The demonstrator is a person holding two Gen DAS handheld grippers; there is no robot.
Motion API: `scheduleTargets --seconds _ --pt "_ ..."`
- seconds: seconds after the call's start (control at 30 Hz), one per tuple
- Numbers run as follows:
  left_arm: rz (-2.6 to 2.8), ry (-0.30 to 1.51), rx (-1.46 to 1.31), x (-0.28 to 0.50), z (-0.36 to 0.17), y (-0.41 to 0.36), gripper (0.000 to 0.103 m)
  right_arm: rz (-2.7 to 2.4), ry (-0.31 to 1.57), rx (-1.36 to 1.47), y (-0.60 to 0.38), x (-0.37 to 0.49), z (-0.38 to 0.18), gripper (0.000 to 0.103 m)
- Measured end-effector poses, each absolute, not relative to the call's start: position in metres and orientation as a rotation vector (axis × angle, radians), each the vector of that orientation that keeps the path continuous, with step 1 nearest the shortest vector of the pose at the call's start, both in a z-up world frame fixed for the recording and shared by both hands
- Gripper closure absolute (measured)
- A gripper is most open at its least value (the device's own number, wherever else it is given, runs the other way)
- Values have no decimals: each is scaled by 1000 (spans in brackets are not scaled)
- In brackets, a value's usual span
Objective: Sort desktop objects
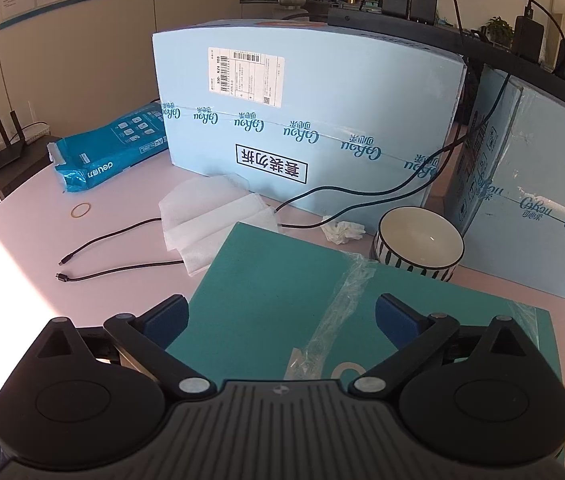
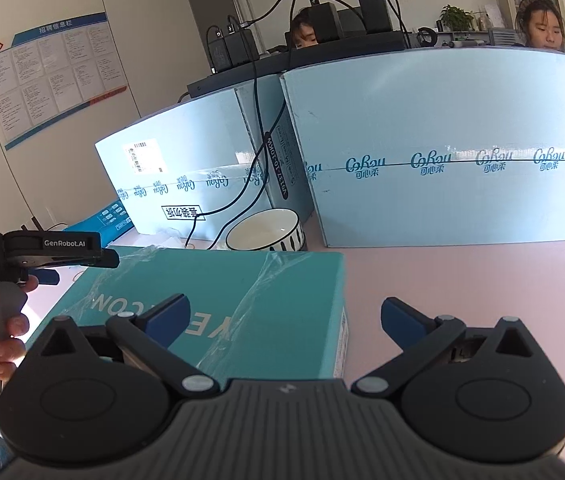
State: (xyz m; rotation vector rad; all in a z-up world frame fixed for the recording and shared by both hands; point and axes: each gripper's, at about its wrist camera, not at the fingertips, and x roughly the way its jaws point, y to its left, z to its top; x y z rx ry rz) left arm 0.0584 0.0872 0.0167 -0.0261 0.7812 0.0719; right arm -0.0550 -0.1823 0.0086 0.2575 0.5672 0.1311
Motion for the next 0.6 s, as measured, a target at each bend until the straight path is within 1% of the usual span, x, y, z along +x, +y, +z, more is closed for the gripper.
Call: scheduleTargets --seconds 0.33,0.6 --pt "32 806 -3 48 7 29 3 18 561 323 -237 -82 7 0" --pt "92 768 36 46 10 13 2 -4 558 356 -258 -95 2 0"
